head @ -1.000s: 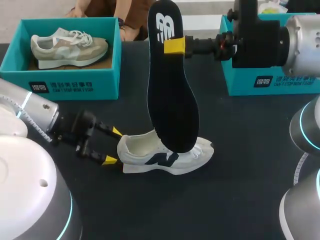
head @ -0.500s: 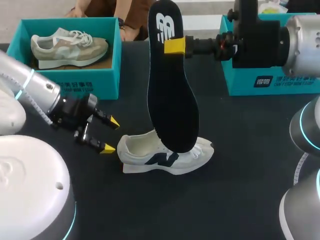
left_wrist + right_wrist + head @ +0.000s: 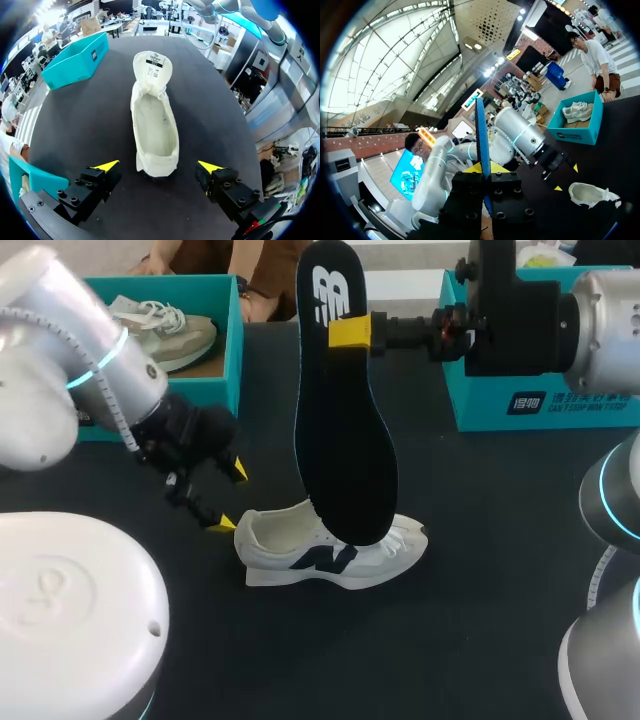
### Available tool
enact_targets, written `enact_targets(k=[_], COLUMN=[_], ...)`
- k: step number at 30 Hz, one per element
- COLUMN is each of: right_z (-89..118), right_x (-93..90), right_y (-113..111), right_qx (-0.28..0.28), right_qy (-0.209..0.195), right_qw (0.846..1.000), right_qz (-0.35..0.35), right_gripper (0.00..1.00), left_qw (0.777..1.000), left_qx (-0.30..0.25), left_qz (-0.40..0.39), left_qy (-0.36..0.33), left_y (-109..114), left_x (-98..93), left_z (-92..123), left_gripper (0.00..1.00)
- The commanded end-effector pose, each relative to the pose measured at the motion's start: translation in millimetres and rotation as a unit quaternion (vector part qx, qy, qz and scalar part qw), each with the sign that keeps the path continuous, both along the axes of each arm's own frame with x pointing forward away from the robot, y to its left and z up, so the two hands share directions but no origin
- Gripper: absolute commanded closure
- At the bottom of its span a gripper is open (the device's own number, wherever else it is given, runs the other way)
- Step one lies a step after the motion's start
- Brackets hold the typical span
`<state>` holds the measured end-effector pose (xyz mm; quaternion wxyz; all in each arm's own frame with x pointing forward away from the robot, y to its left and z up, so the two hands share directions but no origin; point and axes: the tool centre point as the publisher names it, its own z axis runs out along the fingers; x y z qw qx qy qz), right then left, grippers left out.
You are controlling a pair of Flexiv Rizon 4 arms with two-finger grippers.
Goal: Take the shoe out of the shoebox, open the shoe tongue, remove and reinsert the insole, then place the shoe into the shoebox
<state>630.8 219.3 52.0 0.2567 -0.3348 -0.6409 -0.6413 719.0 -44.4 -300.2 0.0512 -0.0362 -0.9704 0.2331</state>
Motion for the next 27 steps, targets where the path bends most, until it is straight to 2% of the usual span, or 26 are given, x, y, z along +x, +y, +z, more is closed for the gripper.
enact_targets(k=[1, 6, 8, 20, 27], right_z=[-0.6, -0.6, -0.6, -0.6, -0.6], right_x=[0.3, 0.3, 0.3, 0.3, 0.3], right_y=[4.5, 4.5, 4.5, 4.5, 4.5], right_qx=[0.000, 0.000, 0.000, 0.000, 0.000], right_qy=[0.001, 0.001, 0.001, 0.001, 0.001], right_qw=[1.000, 1.000, 1.000, 1.000, 1.000], right_qz=[-0.002, -0.002, -0.002, -0.002, -0.002], right_gripper=[1.00, 1.00, 1.00, 1.00, 1.00], left_qw=[0.995, 0.992, 0.992, 0.992, 0.988], left_qx=[0.097, 0.121, 0.117, 0.117, 0.156], left_qz=[-0.016, -0.040, -0.039, -0.039, -0.005], left_qy=[0.003, -0.002, -0.028, -0.028, -0.003], left_y=[-3.0, -1.3, -1.8, -1.8, -17.4], left_x=[5.8, 2.1, 2.8, 2.8, -3.8], left_z=[3.6, 6.5, 9.8, 9.8, 3.0], left_gripper=[0.00, 0.00, 0.00, 0.00, 0.00])
